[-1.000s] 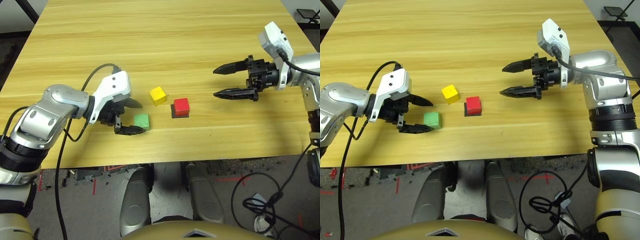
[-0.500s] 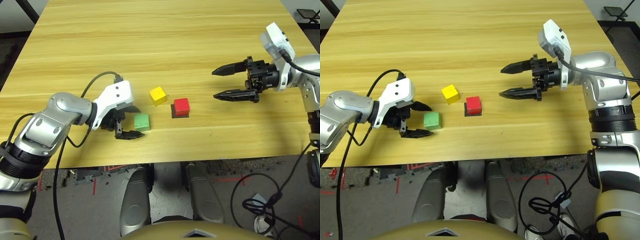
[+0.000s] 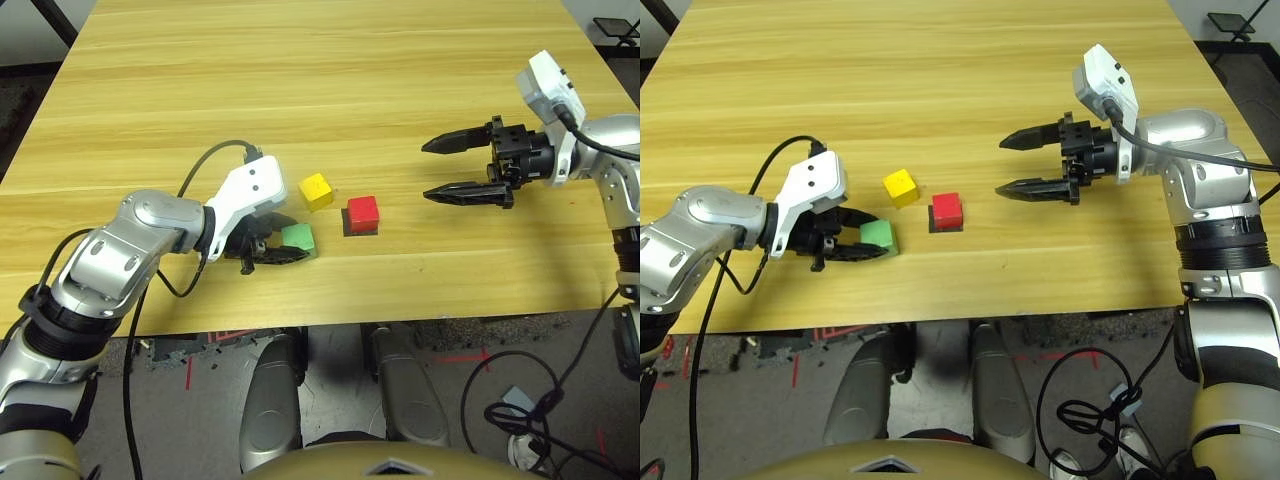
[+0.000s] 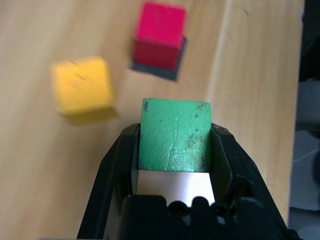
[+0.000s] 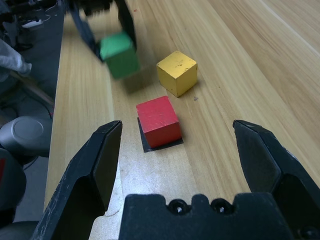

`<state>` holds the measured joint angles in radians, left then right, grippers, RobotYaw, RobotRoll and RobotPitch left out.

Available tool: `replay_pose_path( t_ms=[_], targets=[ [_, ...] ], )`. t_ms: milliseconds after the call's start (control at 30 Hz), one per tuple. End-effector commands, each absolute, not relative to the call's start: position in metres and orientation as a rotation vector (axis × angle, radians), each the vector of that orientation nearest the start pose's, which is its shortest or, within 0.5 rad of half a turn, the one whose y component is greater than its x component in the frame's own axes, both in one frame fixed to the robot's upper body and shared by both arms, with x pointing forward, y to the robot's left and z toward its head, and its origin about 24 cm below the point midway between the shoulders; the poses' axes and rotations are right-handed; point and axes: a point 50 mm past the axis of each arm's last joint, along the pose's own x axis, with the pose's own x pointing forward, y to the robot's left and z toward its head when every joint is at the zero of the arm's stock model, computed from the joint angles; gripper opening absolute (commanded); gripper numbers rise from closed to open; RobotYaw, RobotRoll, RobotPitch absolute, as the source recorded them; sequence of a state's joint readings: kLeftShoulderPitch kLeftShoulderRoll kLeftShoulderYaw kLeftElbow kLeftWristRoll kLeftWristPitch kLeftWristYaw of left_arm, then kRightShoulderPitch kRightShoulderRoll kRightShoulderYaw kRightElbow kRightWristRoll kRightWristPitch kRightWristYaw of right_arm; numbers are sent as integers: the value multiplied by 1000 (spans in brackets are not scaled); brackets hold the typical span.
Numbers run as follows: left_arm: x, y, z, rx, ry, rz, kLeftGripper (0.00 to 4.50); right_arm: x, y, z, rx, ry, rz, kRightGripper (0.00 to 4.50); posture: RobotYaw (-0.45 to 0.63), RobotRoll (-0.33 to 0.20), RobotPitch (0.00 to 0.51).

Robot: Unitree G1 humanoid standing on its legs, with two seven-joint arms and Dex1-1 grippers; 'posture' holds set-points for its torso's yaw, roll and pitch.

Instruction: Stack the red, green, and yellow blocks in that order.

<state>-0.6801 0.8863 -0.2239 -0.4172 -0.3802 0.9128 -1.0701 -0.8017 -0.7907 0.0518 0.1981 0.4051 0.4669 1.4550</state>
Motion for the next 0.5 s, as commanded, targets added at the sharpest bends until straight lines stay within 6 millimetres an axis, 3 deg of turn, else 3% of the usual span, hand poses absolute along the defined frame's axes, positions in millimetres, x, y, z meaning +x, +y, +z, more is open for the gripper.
replay_pose_path(
  t_ms=[33,233,500],
  targets=[
    [270,155,236,674,354,-1184,2060,310,-208,232,-379,123,1354,4500,136,58,260],
    [288,140,258,745,321,-1234,2060,305,-210,222,-359,141,1348,4500,112,80,258],
    [304,105,248,709,325,-1339,2060,294,-215,211,-342,156,1350,4500,45,81,264]
  ],
)
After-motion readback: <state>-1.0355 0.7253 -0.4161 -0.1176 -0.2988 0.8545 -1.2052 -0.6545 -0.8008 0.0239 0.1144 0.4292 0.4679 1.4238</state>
